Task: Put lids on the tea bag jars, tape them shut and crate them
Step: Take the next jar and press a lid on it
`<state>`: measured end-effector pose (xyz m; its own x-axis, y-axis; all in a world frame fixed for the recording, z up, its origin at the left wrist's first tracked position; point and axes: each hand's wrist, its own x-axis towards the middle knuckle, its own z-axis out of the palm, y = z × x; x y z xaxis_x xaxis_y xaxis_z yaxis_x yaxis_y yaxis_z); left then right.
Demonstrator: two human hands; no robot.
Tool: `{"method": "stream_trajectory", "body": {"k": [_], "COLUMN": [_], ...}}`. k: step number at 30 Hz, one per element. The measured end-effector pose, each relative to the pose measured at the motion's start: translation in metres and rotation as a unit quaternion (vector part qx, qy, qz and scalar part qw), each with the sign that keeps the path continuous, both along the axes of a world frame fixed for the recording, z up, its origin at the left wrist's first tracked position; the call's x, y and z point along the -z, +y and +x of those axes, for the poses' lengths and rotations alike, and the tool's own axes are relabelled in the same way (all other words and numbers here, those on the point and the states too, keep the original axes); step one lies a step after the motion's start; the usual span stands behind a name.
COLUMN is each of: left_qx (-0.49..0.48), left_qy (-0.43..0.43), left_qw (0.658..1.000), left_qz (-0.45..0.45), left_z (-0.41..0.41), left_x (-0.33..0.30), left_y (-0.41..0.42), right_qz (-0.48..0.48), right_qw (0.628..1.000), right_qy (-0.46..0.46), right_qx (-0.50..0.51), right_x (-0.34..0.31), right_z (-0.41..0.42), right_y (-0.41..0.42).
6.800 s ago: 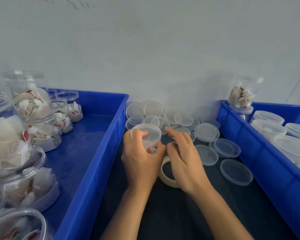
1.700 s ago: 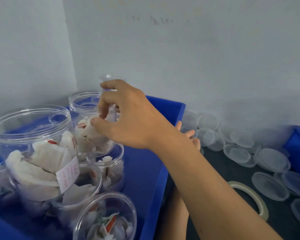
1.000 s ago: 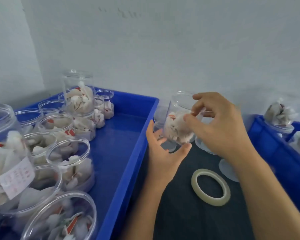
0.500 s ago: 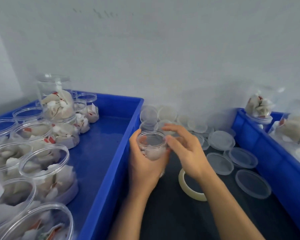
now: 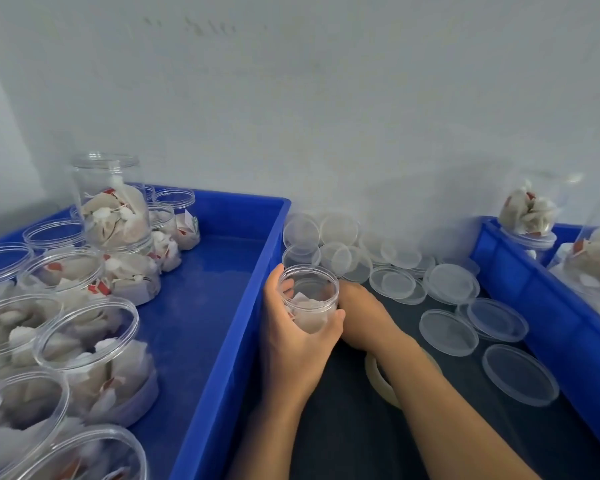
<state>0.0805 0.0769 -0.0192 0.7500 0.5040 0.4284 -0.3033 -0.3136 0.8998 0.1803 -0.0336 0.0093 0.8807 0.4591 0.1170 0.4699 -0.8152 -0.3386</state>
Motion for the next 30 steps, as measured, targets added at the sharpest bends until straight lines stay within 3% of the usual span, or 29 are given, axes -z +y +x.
{"method": "stream_trajectory", "body": {"k": [3,7,14,17,21,30], "left_qx": [0.0,0.004,0.026,0.044,0.081,0.097], "left_qy": [-0.005,-0.005,0.007,0.0,-0.035,-0.048], "left_qw": [1.0,1.0,0.999,0.998,0.993,0.992], "left_qz": [0.007,0.009,0.021,0.054,0.084,0.071], "left_z": [0.0,-0.001,-0.001,-0.004,-0.001,-0.01], "left_x": [0.001,0.002,-0.001,-0.006,-0.012,-0.014], "left_y": [0.0,0.0,-0.007,-0.012,-0.017,-0.022], "right_qz": [0.112,0.243,0.476,0.458,0.361,0.353], "right_qw": [0.993,0.965,0.865,0.879,0.921,0.913], "right_qy": [0.008,-0.047,-0.101,-0.067,-0.05,-0.073], "right_qx": [0.036,0.084,0.122,0.11,0.138,0.193], "right_x": [-0.006,-0.021,-0.058,-0.065,-0.065,-0.052], "right_z": [-0.006,-0.02,-0.055,-0.064,-0.068,-0.071], "right_y": [-0.012,-0.028,-0.04,-0.039,-0.034,-0.034]}}
